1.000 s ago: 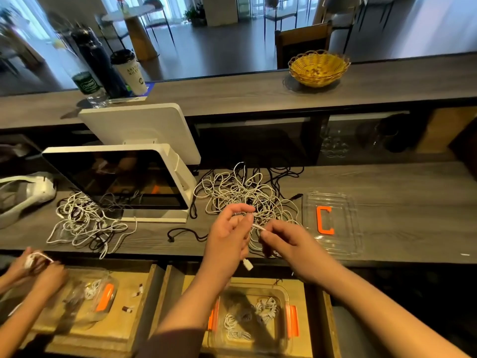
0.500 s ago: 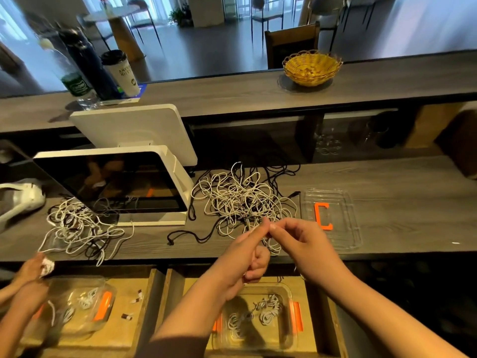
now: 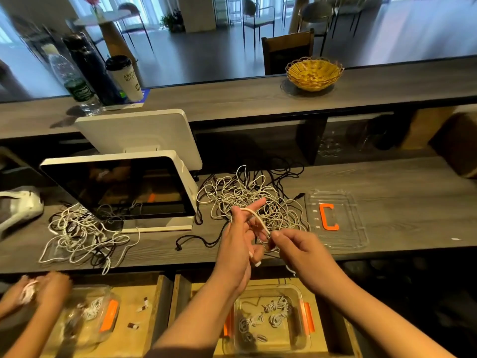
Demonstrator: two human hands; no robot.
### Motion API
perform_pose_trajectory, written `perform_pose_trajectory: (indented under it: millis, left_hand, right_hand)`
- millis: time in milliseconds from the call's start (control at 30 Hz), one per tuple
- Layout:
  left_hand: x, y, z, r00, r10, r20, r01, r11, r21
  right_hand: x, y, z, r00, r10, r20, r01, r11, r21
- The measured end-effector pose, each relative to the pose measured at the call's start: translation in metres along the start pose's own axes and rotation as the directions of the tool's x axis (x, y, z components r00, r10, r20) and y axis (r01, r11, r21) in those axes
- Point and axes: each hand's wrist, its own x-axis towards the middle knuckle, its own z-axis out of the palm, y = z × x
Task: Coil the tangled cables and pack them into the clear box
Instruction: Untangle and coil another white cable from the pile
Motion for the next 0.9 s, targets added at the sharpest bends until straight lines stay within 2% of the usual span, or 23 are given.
perform_pose_trajectory:
  millis: [167,367,467,567,733,900]
  left_hand:
    - [-0.001,0.001,-0.011,1.0,0.004,-0.019,-0.004,1.0,-0.031]
    - [-0.007,-0.001,-0.025,1.0,0.013,0.018,-0.011,0.996,-0.088]
    - [-0.003,0.006,-0.032,1.0,0.017,0.006,-0.016,0.99,-0.142]
    - [0.005,0.012,-0.037,1.0,0.031,-0.003,-0.031,0.984,-0.176]
    - [0.015,0.011,-0.038,1.0,0.007,0.009,-0.005,0.986,-0.164]
    - [0.013,0.001,-0.036,0.999,0.006,0.035,-0.008,0.998,0.068]
  right_hand:
    - [0.001,0.004,0.019,0.997,0.072,0.014,-0.07,0.991,-0.116]
    - [-0.005,-0.001,0.035,0.978,0.197,0.065,-0.198,0.98,0.011]
    - [-0.01,0.0,0.041,0.966,0.231,0.116,-0.217,0.969,-0.119]
    - [-0.017,0.008,0.049,0.962,0.261,0.075,-0.241,0.947,-0.211]
    - [-0.026,0.007,0.06,0.985,0.174,-0.003,-0.16,0.901,-0.403]
    - [-0.033,-0.006,0.067,0.993,0.081,0.083,-0.019,0.82,-0.573]
